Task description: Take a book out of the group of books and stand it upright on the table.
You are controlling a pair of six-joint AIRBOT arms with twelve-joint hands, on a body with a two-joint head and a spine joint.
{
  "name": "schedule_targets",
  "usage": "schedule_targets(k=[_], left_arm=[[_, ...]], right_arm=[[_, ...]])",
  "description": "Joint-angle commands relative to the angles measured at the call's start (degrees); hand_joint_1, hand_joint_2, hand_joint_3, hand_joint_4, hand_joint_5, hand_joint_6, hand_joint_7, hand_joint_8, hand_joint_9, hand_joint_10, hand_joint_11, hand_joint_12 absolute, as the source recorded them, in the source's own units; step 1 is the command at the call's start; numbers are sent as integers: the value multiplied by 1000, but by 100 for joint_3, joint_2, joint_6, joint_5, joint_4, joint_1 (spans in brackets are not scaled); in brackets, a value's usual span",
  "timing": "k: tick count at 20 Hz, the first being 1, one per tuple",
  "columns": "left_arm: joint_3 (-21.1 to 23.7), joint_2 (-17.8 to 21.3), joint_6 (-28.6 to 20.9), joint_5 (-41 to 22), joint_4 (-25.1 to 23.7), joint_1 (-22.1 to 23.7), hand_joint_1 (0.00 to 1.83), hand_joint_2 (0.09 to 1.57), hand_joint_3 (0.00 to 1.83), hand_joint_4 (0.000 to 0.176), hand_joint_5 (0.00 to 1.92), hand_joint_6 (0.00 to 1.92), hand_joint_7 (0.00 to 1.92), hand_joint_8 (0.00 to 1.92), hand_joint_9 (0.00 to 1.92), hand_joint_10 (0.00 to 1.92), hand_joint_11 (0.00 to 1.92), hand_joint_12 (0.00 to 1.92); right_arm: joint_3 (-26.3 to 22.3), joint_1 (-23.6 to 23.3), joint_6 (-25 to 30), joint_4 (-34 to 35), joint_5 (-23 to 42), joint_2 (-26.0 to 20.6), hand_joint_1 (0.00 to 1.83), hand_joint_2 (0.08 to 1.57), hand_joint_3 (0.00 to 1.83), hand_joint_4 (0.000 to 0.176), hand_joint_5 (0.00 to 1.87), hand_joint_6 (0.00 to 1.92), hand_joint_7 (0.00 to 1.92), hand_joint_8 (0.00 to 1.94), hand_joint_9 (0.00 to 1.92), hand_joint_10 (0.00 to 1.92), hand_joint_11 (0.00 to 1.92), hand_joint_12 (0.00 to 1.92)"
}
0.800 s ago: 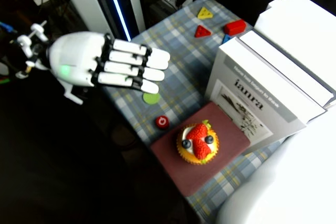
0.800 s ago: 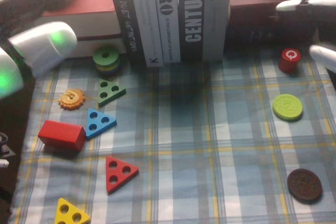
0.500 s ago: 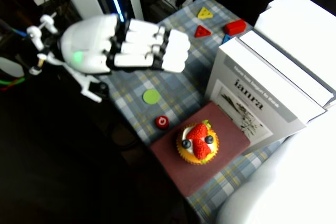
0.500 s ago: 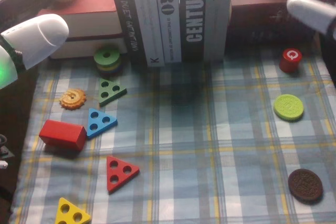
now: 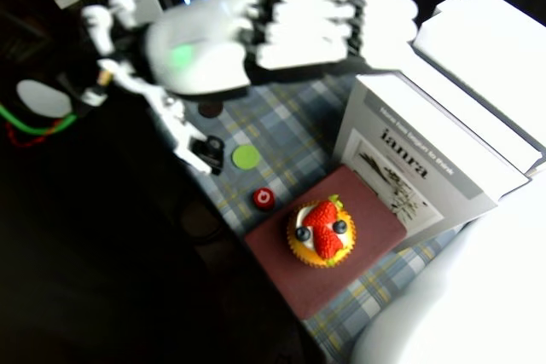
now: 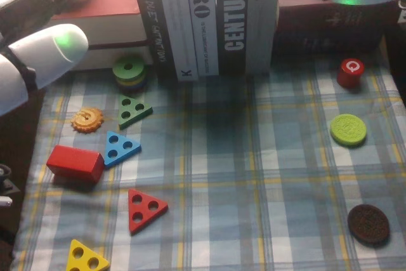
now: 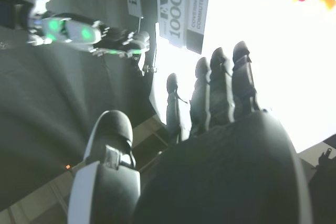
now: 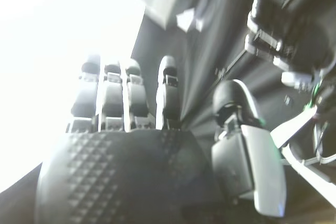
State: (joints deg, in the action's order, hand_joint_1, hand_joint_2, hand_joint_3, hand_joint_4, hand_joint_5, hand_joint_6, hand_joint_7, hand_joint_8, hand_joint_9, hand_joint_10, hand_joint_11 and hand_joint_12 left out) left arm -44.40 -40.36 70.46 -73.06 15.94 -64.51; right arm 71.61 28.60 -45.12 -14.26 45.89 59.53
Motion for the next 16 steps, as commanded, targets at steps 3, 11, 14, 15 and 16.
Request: schedule_targets(k=[3,11,14,15,16], left_arm=[[-29,-40,-54,-685,-47,44,268,1285,5,174,282,3,207,7,151,10,55,88],[-38,-59,-140,-705,-21,-41,278,1335,2,170,299,2,243,3,192,4,0,289],[-16,-58,-143,-758,20,-64,334,1352,3,168,290,0,240,0,190,1,0,251],[-7,-51,-146,-767,30,-78,342,1356,2,159,296,1,251,2,200,3,0,259],[0,-42,-157,-782,40,-94,323,1361,3,157,304,3,257,3,215,6,0,270]], right_arm=[[132,-318,5,-73,69,136,0,1162,0,176,153,15,0,0,0,0,0,1],[178,-358,5,-391,-489,185,0,1163,0,176,157,5,0,0,0,0,0,0],[69,-356,5,-439,-554,154,0,1149,0,176,172,10,0,0,0,0,0,0],[19,-340,5,-447,-554,117,0,1146,0,176,188,14,0,0,0,0,0,0],[-42,-315,5,-461,-551,79,0,1133,0,176,198,17,0,0,0,0,0,0]])
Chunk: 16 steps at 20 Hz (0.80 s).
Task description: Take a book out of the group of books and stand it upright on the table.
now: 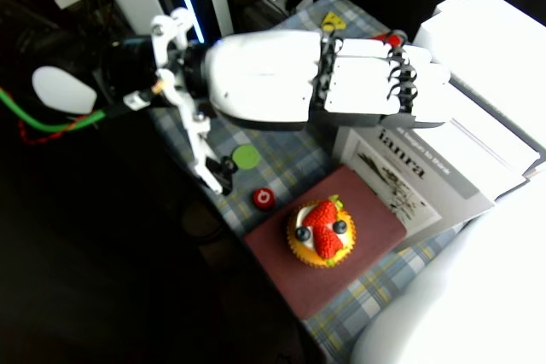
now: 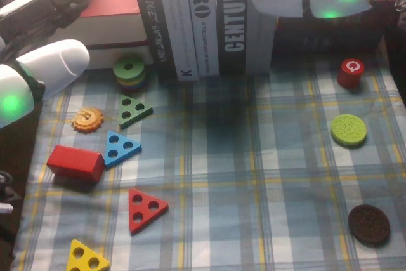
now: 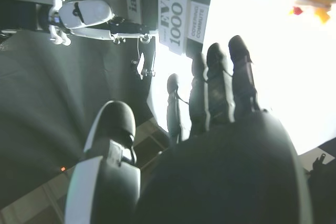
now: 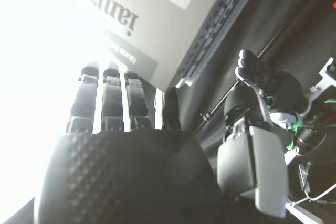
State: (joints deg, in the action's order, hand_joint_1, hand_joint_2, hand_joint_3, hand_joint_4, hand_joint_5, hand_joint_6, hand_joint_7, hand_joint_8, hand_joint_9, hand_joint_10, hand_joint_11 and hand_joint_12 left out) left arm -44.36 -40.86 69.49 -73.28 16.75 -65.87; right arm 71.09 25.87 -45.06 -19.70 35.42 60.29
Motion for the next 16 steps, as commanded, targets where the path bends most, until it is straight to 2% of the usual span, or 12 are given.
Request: schedule_targets(k=[1,3,4,7,9,12,15,16], left_arm=[[0,12,-70,-775,-35,31,321,1364,4,157,306,3,258,3,212,4,0,270],[7,13,-89,-818,-13,6,322,1370,2,156,274,0,233,0,196,3,0,216],[13,8,-99,-847,5,-14,350,1374,2,146,285,4,239,2,199,4,0,216],[37,19,-130,-905,46,-98,377,1373,0,140,295,2,248,1,206,2,0,237],[42,25,-185,-959,84,-169,353,1379,1,146,293,2,243,1,208,1,0,252],[56,22,-229,-1051,136,-269,332,1384,1,167,266,0,237,0,225,3,0,285],[63,21,-233,-1076,152,-292,337,1382,0,146,269,3,237,2,221,1,0,274],[64,20,-237,-1081,156,-292,315,1382,0,150,265,1,239,2,219,0,0,257]], right_arm=[[-43,-25,-2,57,503,-18,0,1116,0,176,204,17,0,0,0,0,0,0],[-139,25,-2,18,558,-85,0,1094,0,176,223,18,0,0,0,0,0,0],[-220,103,-2,17,648,-159,0,1097,0,176,228,17,0,0,0,0,0,0],[-505,359,-2,17,978,-425,0,1110,0,176,216,8,0,0,0,0,0,0],[-685,526,-2,17,1224,-569,0,1114,0,176,205,4,0,0,0,0,0,0],[-867,720,-2,-1,1464,-702,0,1147,10,176,200,8,0,0,0,0,0,0],[-999,838,-2,-87,1564,-770,0,1164,14,176,233,17,0,0,0,0,0,0],[-1048,891,-1,-106,1602,-794,0,1175,17,176,242,18,0,0,0,0,0,0]])
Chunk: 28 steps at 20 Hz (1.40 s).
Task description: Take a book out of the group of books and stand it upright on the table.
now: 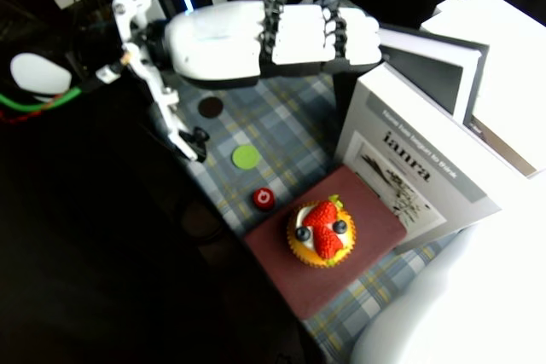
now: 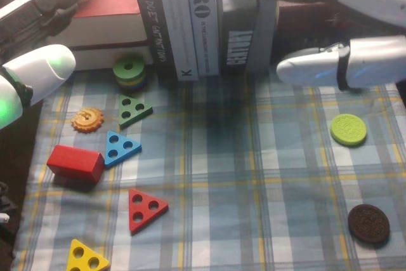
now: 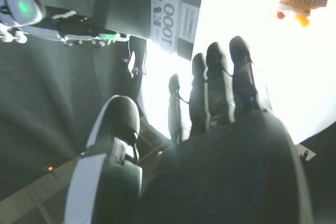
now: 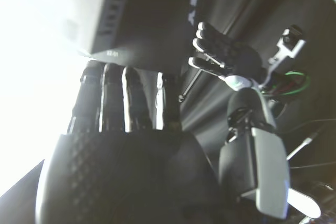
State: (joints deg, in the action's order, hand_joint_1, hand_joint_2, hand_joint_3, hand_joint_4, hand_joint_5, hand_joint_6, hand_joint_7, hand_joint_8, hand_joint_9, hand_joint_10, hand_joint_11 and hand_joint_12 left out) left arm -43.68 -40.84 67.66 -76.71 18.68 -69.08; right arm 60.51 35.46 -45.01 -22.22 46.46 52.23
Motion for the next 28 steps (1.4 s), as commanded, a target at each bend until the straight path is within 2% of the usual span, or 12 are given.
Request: schedule_targets(k=[1,15,18,20,21,22,23,24,25,26,27,28], left_arm=[[0,17,-56,-745,-35,26,354,1376,0,155,270,2,244,3,216,0,0,244],[60,13,-142,-900,103,-222,346,1385,0,147,269,3,274,3,242,3,0,269],[74,13,-150,-940,131,-257,325,1386,0,163,265,0,274,1,246,2,0,308],[80,9,-154,-961,161,-279,329,1384,0,170,284,3,281,1,254,2,0,331],[80,5,-157,-964,173,-284,340,1383,0,175,288,3,283,1,247,1,0,326],[81,-1,-161,-963,188,-289,359,1381,0,171,298,5,296,4,250,2,0,331],[81,-2,-196,-962,225,-325,376,1375,0,176,309,3,309,3,247,1,0,322],[79,-2,-212,-967,233,-339,376,1375,0,176,309,3,309,3,247,1,0,322],[74,-1,-237,-988,245,-371,388,1378,0,175,319,4,317,3,246,1,0,327],[71,0,-269,-1045,268,-434,365,1384,2,150,323,2,285,2,235,0,0,298],[75,3,-286,-1114,284,-476,365,1384,2,150,323,2,285,2,235,0,0,298],[75,6,-313,-1160,298,-508,303,1382,1,174,304,2,279,0,239,1,0,205]], right_arm=[[-44,0,-3,133,555,-16,0,1198,9,176,271,9,0,0,0,0,0,0],[-492,706,653,-383,1358,-267,22,1281,9,176,282,11,0,0,0,0,0,0],[-668,921,802,-475,1859,-485,175,1284,2,176,336,15,0,0,0,0,0,0],[-748,1077,870,-476,2165,-612,270,1196,0,176,86,2,0,0,0,0,0,0],[-760,1112,919,-488,2269,-638,426,1171,0,131,65,11,0,0,0,0,0,0],[-769,1141,967,-511,2375,-665,572,1121,0,50,62,12,0,0,0,0,0,0],[-803,1158,989,-558,2580,-727,551,991,0,92,244,19,0,0,0,0,0,0],[-808,1158,977,-565,2635,-740,551,991,0,92,244,19,0,0,0,0,0,0],[-815,1158,956,-570,2715,-765,342,1136,0,159,176,9,259,1,197,0,0,659],[-839,1158,878,-570,2900,-813,333,1305,0,1,383,43,47,4,7,0,0,25],[-866,1158,774,-546,3057,-854,333,1305,0,1,383,43,47,4,7,0,0,25],[-877,1158,697,-495,3159,-875,88,1318,0,134,297,2,204,6,209,25,141,60]])
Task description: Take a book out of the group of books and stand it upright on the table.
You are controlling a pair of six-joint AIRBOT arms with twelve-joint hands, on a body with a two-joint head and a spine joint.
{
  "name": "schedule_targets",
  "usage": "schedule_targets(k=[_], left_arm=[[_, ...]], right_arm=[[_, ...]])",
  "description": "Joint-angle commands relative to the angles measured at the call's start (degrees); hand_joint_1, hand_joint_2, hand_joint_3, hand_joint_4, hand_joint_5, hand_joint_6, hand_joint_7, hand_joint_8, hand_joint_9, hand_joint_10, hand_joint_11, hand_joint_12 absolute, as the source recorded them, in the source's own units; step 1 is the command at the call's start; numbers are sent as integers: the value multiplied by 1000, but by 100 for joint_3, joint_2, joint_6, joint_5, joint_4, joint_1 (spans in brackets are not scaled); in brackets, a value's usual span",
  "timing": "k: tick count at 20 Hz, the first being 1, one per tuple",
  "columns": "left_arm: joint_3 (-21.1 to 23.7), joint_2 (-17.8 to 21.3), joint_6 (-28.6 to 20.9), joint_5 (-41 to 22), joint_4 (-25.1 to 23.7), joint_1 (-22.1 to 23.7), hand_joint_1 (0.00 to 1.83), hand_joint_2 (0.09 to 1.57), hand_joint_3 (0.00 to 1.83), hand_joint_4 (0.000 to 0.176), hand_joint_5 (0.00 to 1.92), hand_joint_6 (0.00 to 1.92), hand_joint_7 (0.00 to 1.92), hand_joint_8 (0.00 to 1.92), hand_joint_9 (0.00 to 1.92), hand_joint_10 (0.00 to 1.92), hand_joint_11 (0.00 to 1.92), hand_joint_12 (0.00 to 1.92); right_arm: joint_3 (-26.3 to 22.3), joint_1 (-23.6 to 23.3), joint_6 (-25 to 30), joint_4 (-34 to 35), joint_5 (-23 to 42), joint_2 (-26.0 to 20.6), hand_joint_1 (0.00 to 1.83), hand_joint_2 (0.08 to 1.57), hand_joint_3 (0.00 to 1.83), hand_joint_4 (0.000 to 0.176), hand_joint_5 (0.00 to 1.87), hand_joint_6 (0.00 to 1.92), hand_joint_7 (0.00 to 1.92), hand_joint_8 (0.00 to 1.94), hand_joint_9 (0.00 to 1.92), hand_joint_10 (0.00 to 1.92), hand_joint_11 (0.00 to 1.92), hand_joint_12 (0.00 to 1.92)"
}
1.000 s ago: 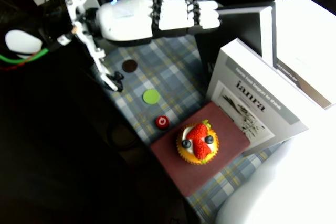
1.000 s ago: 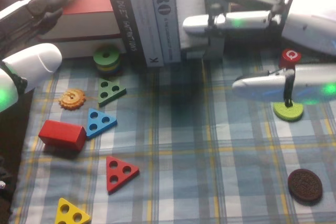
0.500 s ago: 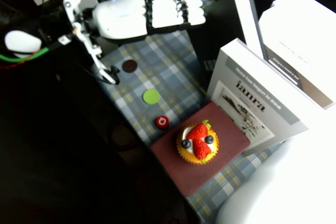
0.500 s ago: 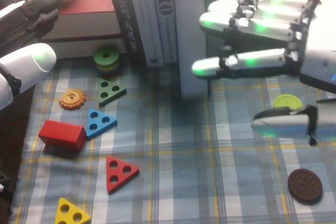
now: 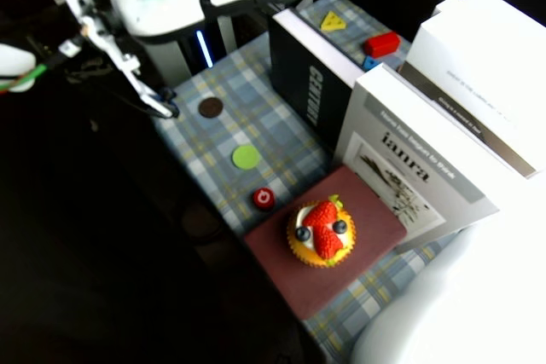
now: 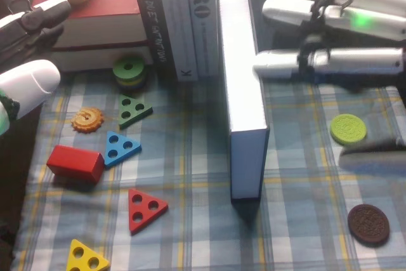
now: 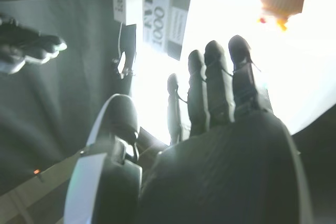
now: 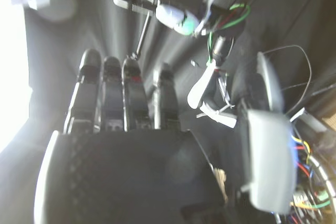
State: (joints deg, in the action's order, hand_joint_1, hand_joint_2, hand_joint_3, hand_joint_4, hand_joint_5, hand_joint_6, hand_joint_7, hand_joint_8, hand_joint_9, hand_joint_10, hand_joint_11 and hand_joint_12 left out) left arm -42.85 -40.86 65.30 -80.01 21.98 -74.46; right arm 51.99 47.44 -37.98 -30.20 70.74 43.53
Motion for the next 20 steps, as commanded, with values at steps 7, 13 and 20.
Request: schedule_targets(k=[7,13,20], left_arm=[[-145,-60,-581,-1126,10,-34,330,1389,0,124,385,9,361,7,289,3,23,258],[-310,-86,-1225,-1851,-10,-95,251,1287,0,48,297,2,301,1,193,1,0,129],[-480,-107,-1954,-1939,-495,333,257,1253,0,56,177,33,162,1,134,1,46,52]], right_arm=[[285,296,-284,1693,896,329,271,1197,0,44,439,10,355,8,221,10,92,48],[453,1086,-285,3270,2059,472,403,1171,0,143,324,0,328,0,295,0,248,34],[396,1313,-290,3694,3026,713,928,1220,0,123,86,4,150,0,129,0,33,0]])
